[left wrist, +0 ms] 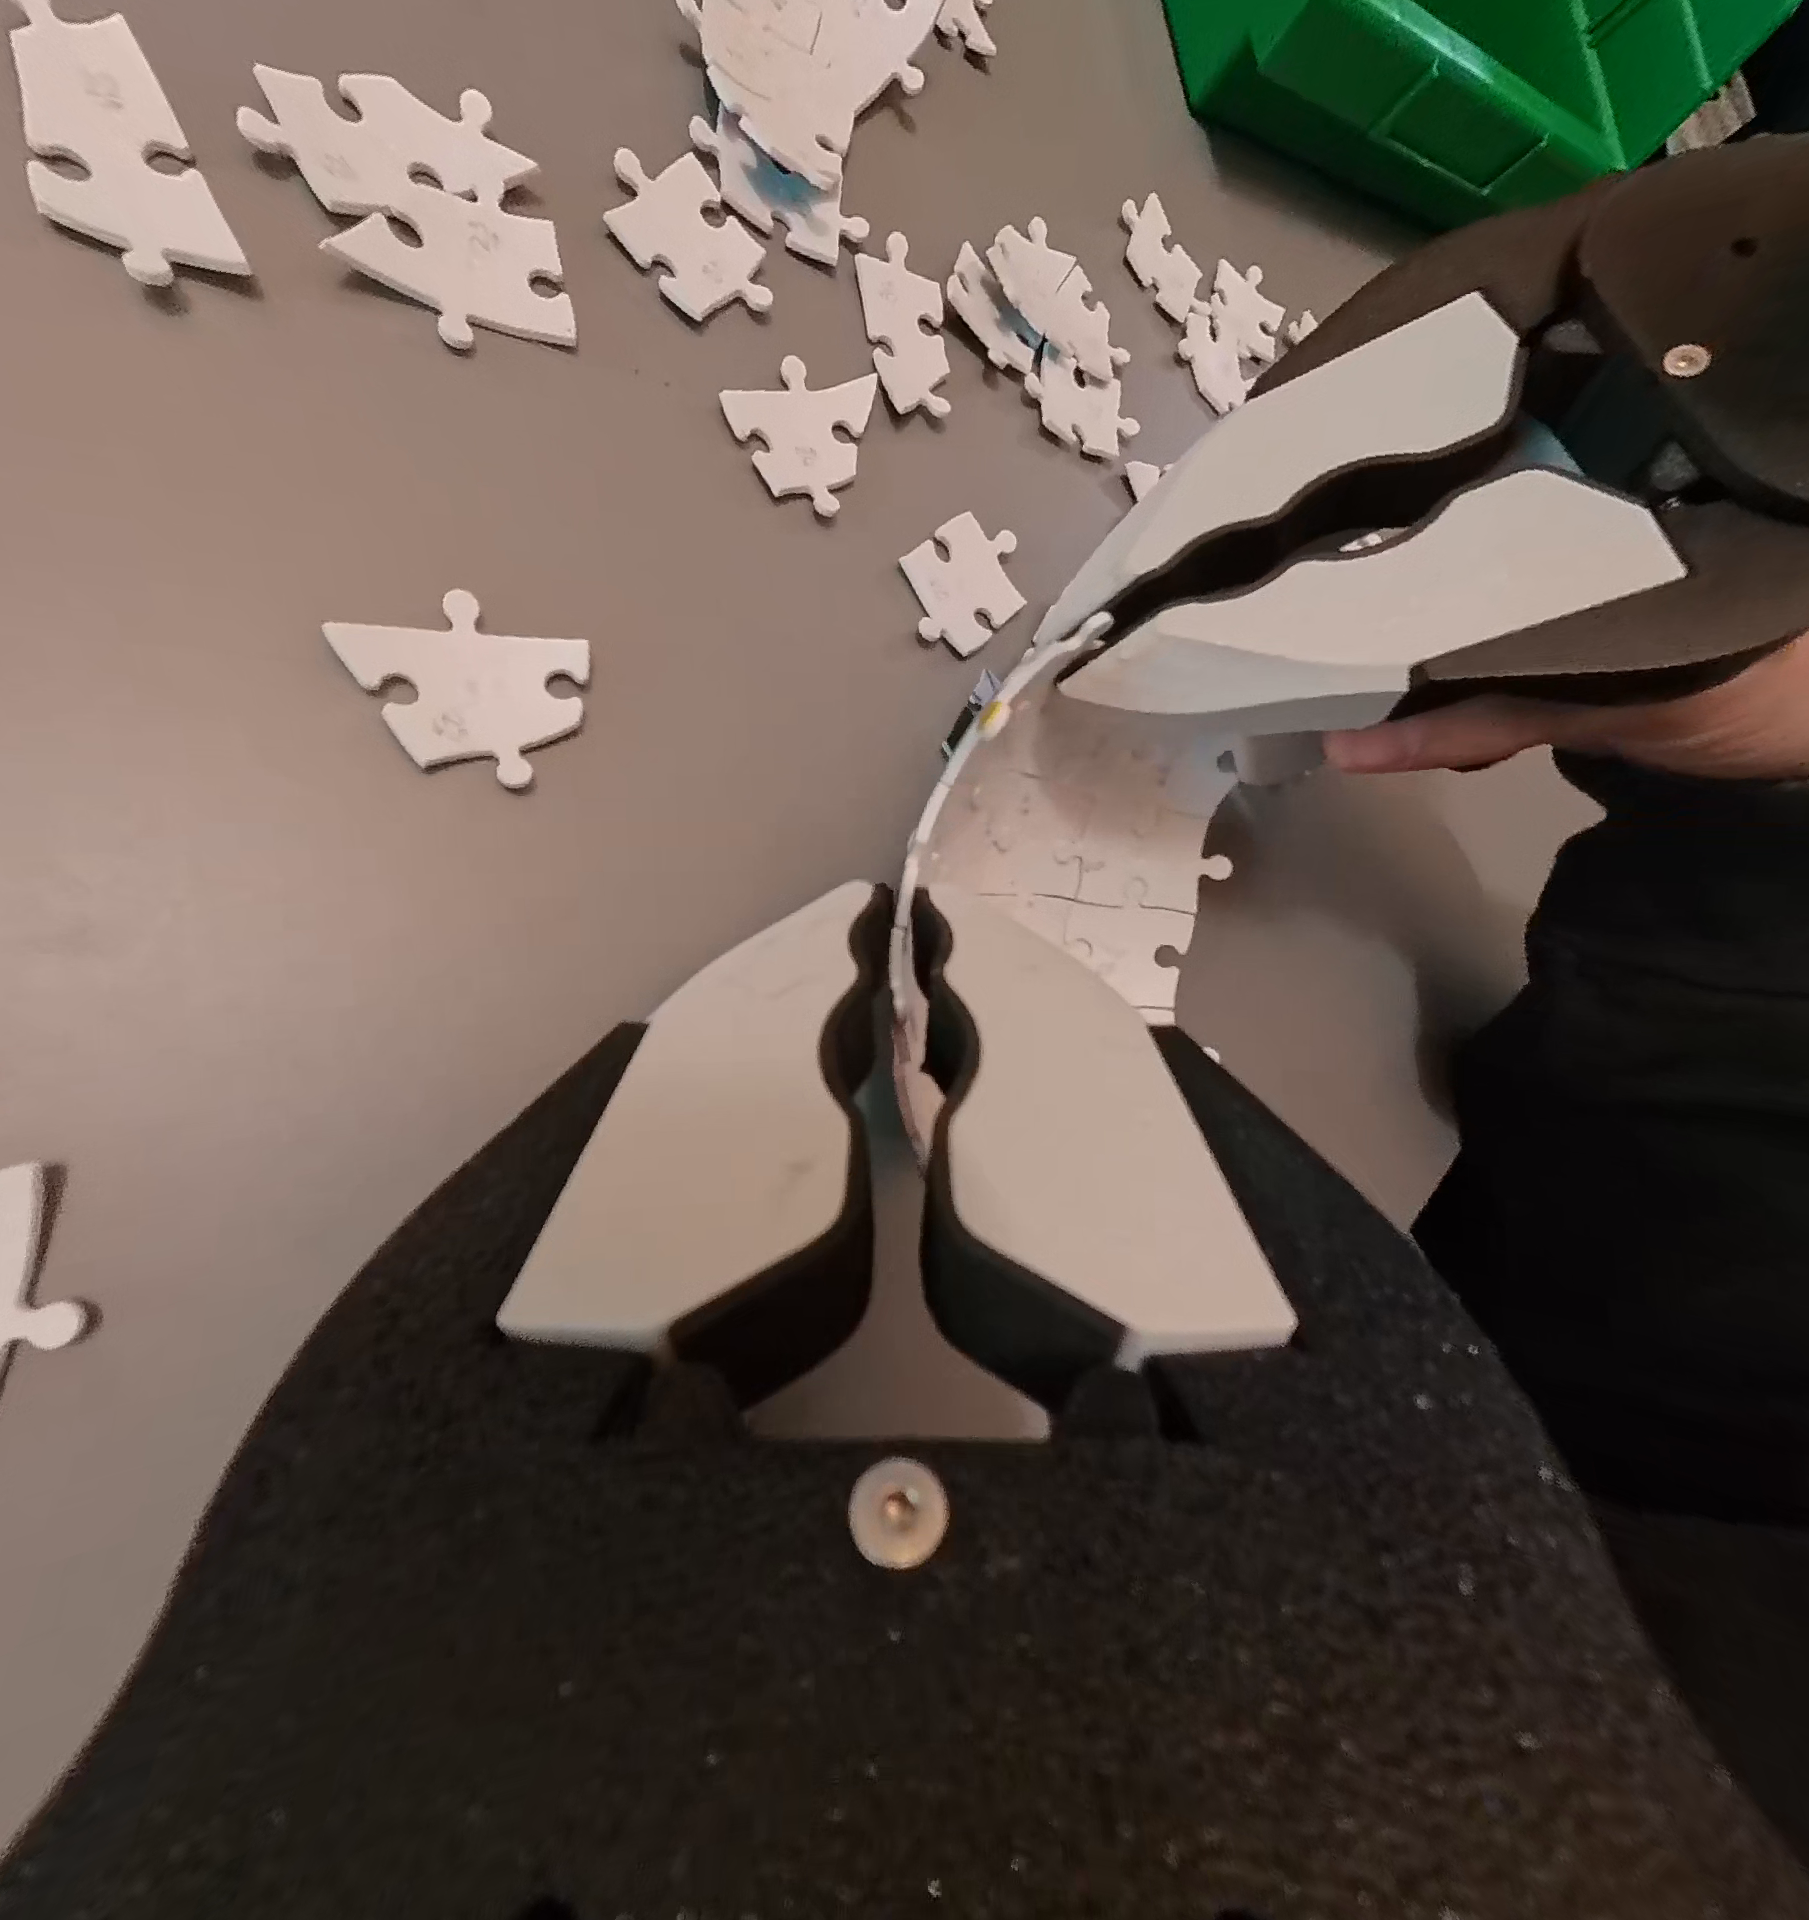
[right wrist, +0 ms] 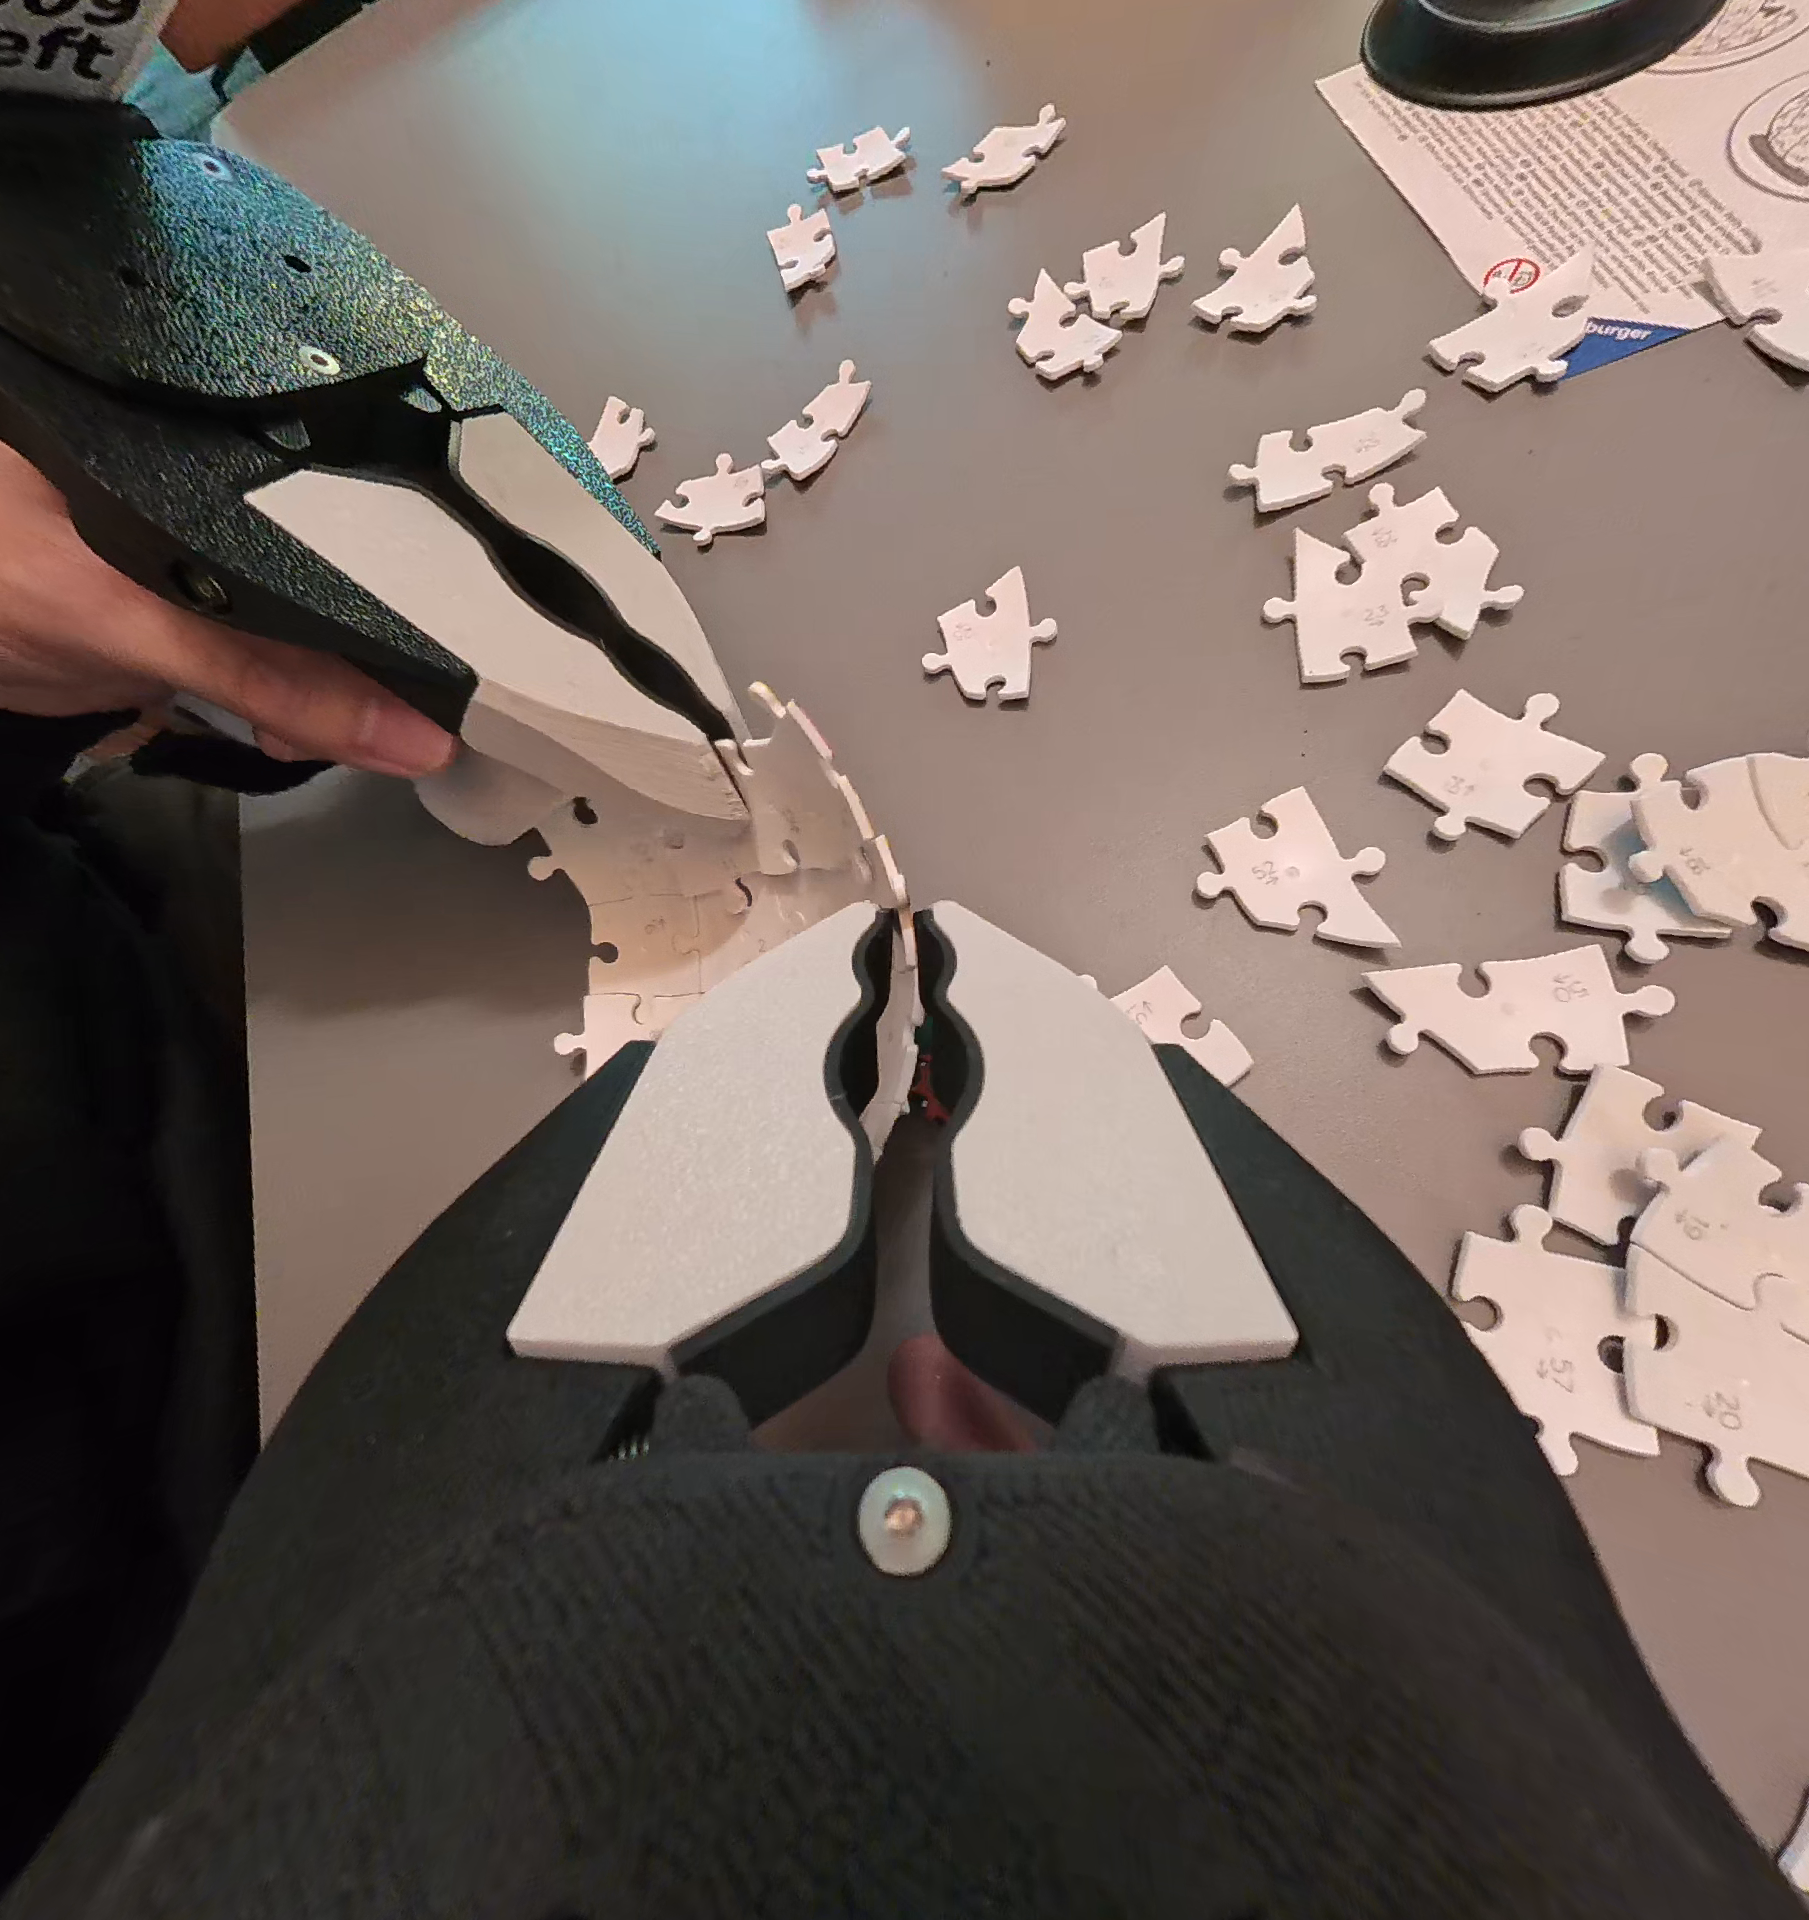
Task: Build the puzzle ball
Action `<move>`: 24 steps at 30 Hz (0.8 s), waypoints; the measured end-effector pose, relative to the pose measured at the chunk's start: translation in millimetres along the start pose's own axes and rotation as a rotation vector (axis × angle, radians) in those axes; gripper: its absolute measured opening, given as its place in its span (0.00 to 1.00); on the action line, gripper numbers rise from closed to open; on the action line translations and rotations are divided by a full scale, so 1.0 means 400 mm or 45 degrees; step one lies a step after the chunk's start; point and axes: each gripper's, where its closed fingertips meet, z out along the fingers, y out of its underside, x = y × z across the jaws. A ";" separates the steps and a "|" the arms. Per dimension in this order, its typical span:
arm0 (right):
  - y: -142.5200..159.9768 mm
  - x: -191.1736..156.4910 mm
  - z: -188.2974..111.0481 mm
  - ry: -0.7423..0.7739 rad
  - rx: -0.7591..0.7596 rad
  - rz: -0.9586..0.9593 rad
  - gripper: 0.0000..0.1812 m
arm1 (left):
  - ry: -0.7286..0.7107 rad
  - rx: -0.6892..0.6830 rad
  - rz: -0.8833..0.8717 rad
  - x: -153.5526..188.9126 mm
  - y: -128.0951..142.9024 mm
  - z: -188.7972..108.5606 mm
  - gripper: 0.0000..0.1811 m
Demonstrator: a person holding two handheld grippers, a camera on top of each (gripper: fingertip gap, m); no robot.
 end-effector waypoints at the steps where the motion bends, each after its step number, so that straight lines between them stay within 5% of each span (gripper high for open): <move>1: -0.001 -0.001 -0.001 0.001 0.001 0.001 0.02 | -0.010 0.004 0.006 -0.001 0.000 0.000 0.02; 24: -0.008 0.005 -0.005 0.026 0.017 0.004 0.02 | -0.148 0.057 0.138 -0.012 -0.010 0.003 0.03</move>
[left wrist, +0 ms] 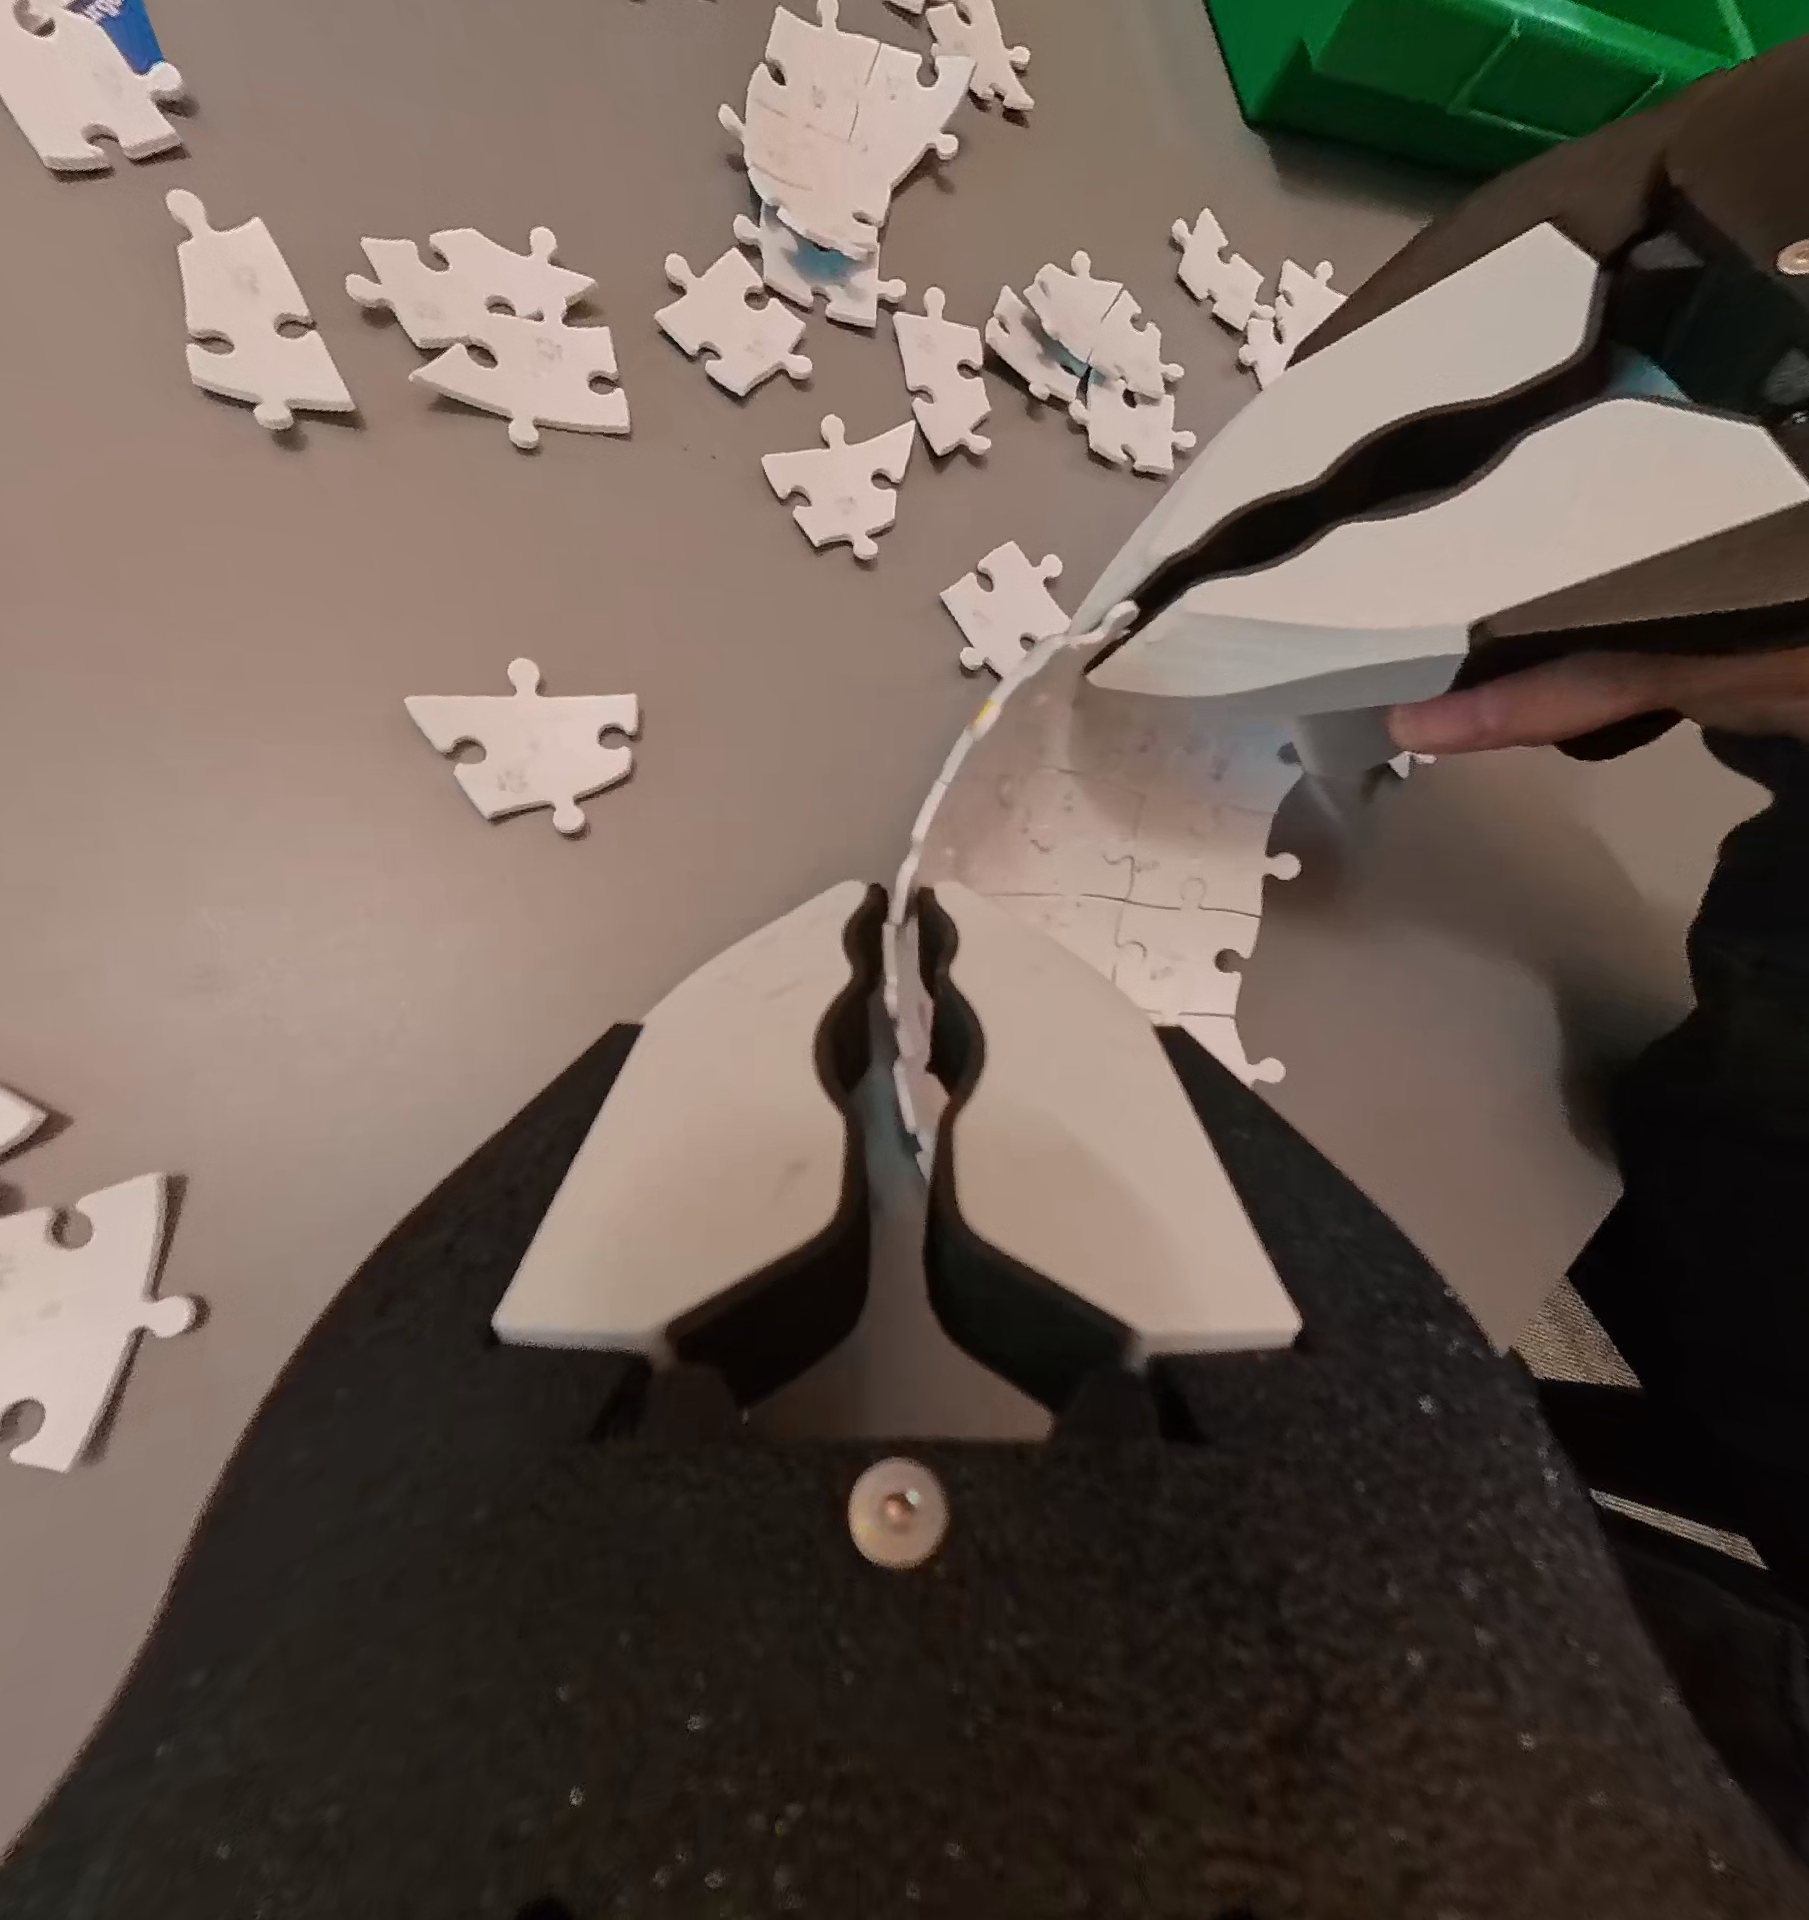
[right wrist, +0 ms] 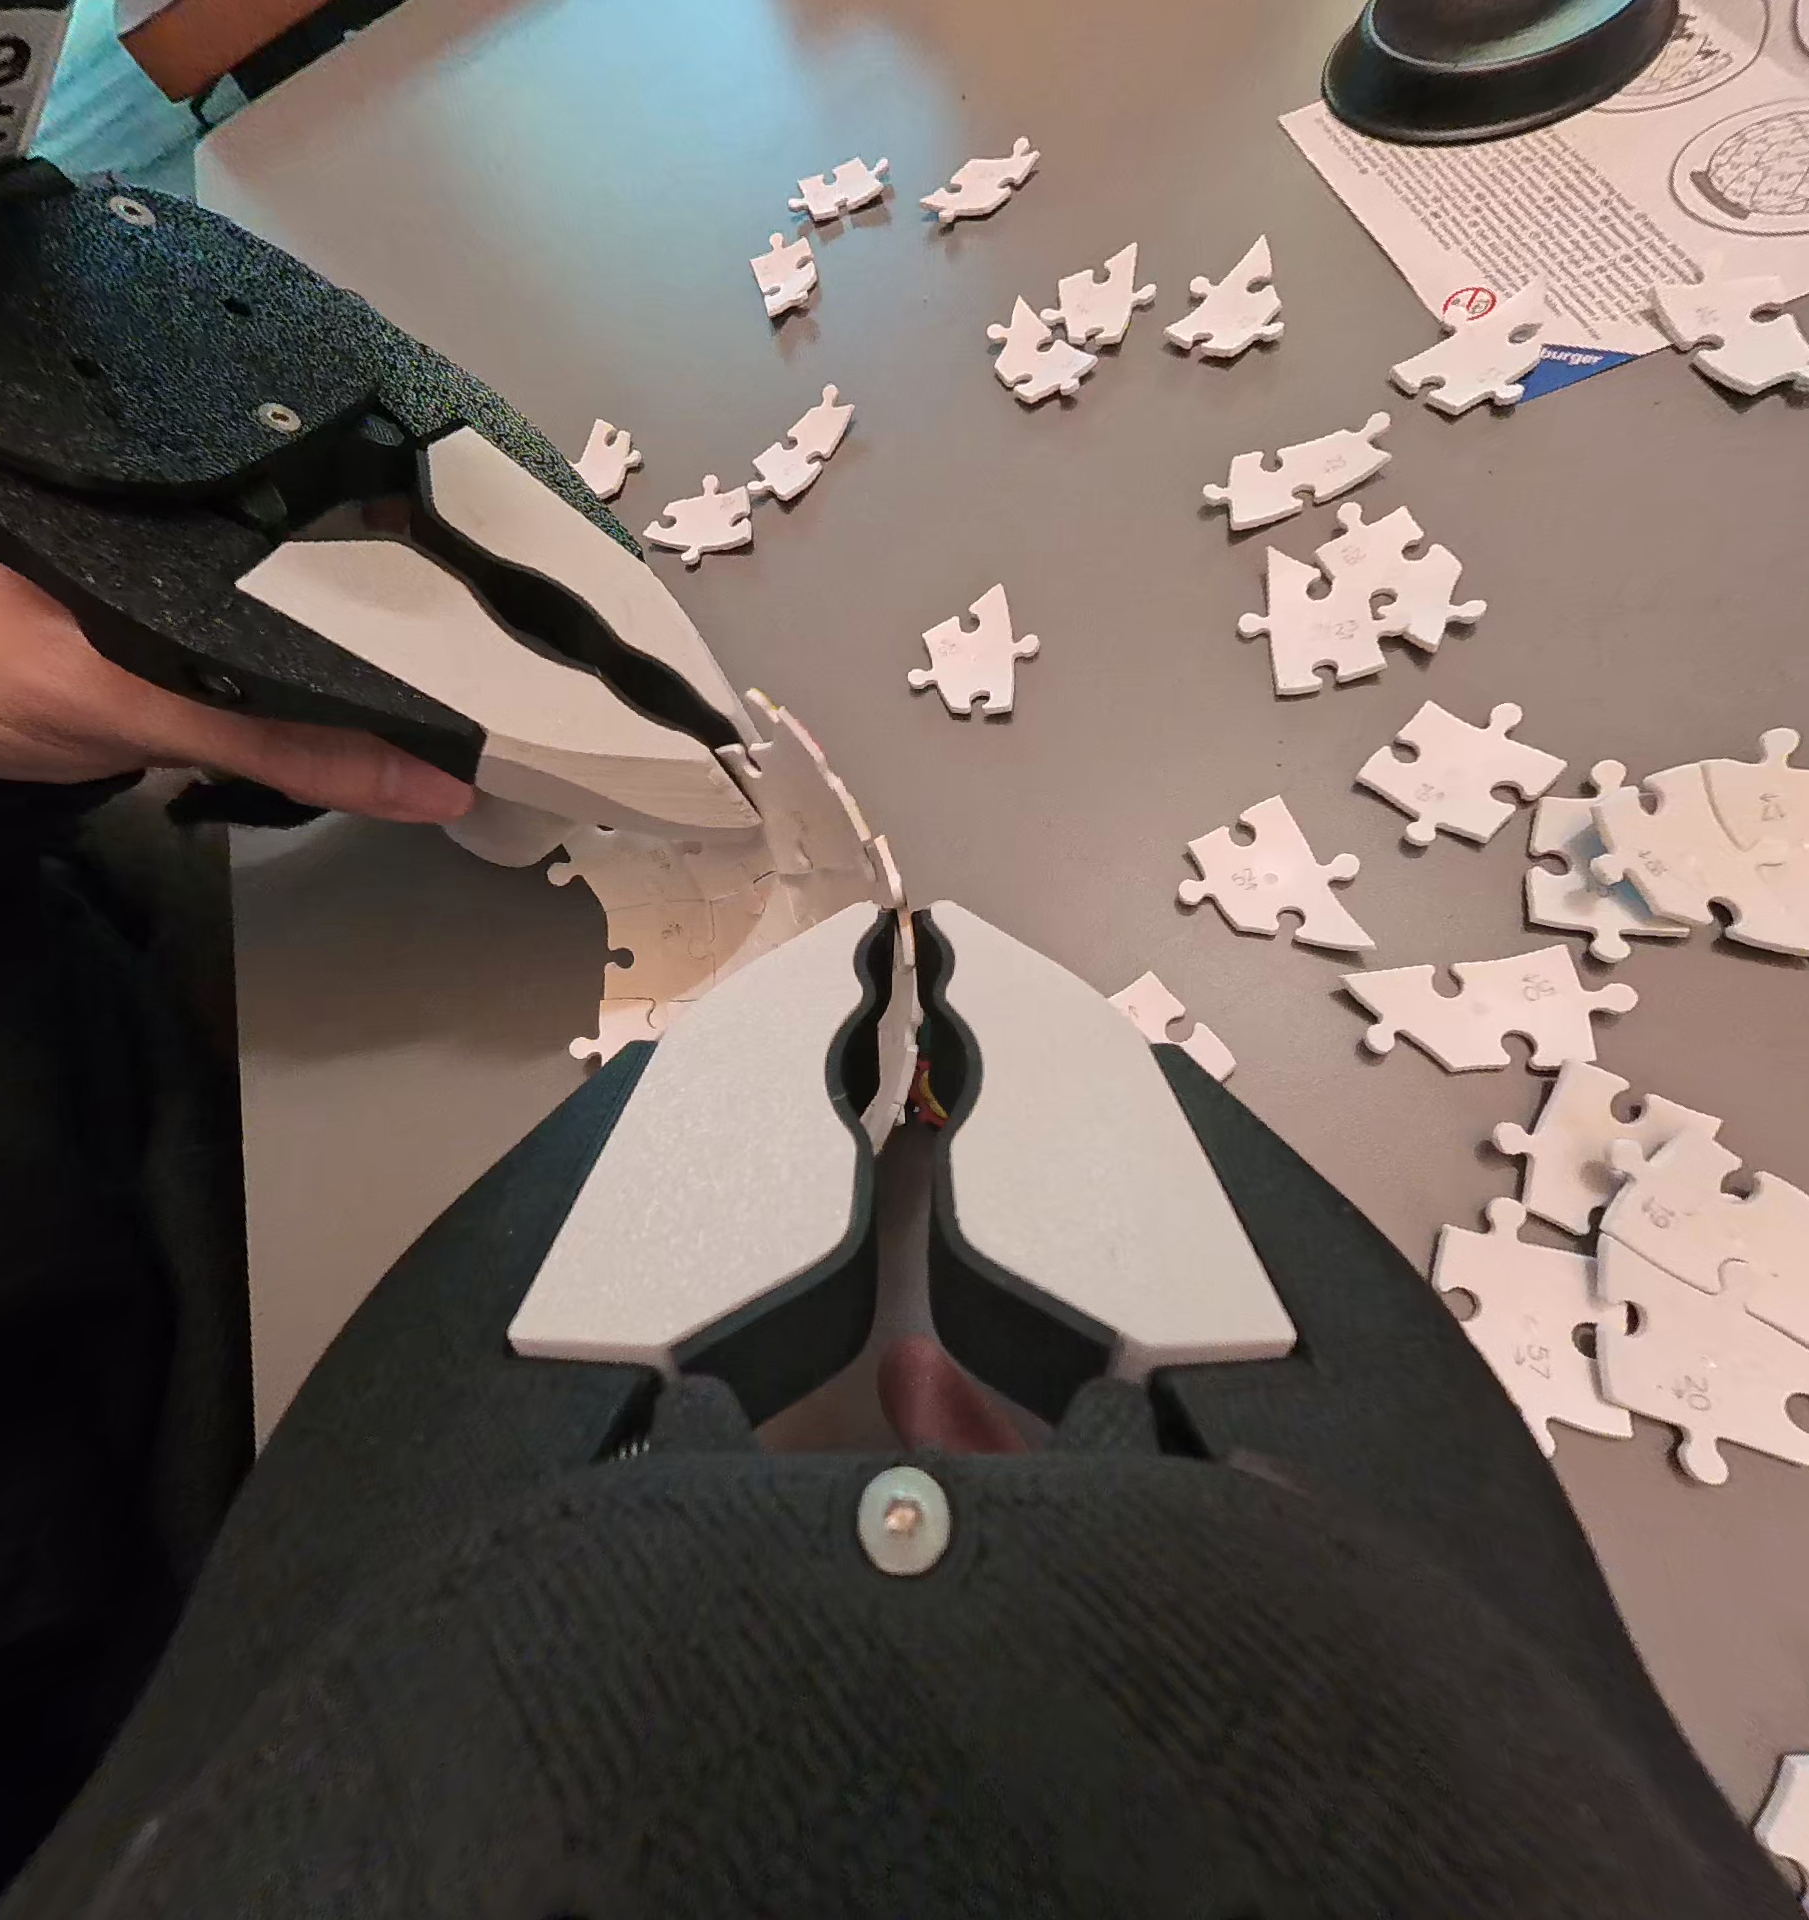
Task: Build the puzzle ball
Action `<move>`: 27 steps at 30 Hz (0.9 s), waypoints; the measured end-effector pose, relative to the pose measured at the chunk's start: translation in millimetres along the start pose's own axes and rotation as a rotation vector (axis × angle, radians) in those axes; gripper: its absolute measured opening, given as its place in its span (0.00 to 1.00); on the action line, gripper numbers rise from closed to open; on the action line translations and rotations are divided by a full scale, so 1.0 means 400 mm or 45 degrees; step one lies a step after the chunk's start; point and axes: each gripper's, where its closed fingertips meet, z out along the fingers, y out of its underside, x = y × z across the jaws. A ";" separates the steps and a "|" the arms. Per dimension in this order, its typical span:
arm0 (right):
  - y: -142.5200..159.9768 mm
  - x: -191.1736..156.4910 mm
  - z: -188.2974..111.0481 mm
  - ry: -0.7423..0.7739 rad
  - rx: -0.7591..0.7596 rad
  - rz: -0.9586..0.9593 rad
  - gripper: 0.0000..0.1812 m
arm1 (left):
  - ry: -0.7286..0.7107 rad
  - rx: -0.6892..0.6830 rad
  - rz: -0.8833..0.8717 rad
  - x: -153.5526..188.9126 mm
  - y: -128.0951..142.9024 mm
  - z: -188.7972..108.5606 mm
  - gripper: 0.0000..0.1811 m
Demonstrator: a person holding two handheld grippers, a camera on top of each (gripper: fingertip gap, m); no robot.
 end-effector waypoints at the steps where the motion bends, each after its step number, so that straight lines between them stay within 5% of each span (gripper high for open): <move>1: 0.000 0.000 0.000 0.001 -0.001 -0.001 0.02 | -0.001 -0.007 0.004 0.001 0.002 0.001 0.03; 12: -0.007 -0.014 -0.002 -0.016 0.003 -0.048 0.02 | 0.067 -0.080 0.120 0.010 0.006 0.009 0.09; 18: -0.014 -0.022 -0.004 -0.018 0.011 -0.088 0.02 | 0.249 -0.193 0.155 0.019 0.002 0.013 0.08; 27: -0.016 -0.029 -0.002 -0.028 0.007 -0.117 0.02 | 0.285 -0.298 0.256 0.030 0.015 0.029 0.04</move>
